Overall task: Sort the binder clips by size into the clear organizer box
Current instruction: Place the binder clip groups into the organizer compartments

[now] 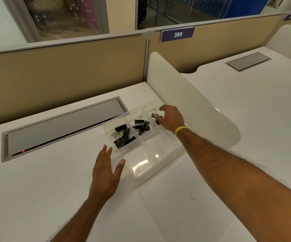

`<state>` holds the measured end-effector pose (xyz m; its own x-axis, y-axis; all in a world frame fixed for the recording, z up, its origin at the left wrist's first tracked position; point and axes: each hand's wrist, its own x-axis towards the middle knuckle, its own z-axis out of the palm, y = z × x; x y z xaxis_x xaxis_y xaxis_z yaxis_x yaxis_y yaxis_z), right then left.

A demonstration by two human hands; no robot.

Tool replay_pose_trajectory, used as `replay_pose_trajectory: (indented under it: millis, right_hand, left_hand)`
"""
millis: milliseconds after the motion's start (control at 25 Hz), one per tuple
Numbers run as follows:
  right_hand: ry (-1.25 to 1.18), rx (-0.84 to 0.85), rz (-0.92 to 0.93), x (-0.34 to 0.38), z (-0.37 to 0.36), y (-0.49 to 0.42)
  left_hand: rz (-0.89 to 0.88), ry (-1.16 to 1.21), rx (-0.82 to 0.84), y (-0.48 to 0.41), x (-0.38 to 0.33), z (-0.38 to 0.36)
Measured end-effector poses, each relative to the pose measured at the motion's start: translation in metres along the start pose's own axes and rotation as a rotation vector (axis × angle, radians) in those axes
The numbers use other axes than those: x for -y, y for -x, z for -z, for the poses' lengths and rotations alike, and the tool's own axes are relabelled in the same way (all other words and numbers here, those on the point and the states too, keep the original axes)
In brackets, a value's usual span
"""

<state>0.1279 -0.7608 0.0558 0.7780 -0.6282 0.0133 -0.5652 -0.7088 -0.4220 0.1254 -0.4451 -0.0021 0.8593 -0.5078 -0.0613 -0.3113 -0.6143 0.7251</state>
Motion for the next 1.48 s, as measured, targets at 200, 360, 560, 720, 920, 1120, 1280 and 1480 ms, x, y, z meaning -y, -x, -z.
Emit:
replay_pose_trajectory:
  millis: [200, 360, 560, 720, 920, 1120, 1280, 1480]
  right_hand:
    - [-0.011, 0.017, 0.075, -0.003, -0.012, 0.008]
    - [0.045, 0.012, 0.132, 0.000, -0.015, 0.030]
    - [0.106, -0.037, 0.235, 0.021, -0.014, 0.086]
    - [0.123, -0.053, 0.280, 0.043, -0.017, 0.139]
    - [0.173, -0.031, 0.331, 0.079, -0.031, 0.217]
    - [0.161, -0.013, 0.363, 0.116, -0.055, 0.290]
    - [0.122, 0.041, 0.390, 0.137, -0.081, 0.344]
    - [0.097, 0.139, 0.407, 0.157, -0.107, 0.400]
  left_hand:
    - [0.011, -0.017, 0.003, -0.006, -0.003, 0.000]
    - [-0.012, -0.034, 0.004, 0.002, -0.002, 0.005]
    - [-0.027, -0.098, -0.003, 0.028, 0.004, 0.024]
    - [-0.032, -0.158, -0.004, 0.056, 0.009, 0.047]
    - [-0.036, -0.240, 0.011, 0.098, 0.027, 0.083]
    - [-0.028, -0.306, 0.033, 0.154, 0.060, 0.114]
    - [-0.001, -0.319, 0.040, 0.200, 0.101, 0.134]
    - [0.029, -0.322, 0.040, 0.245, 0.144, 0.151]
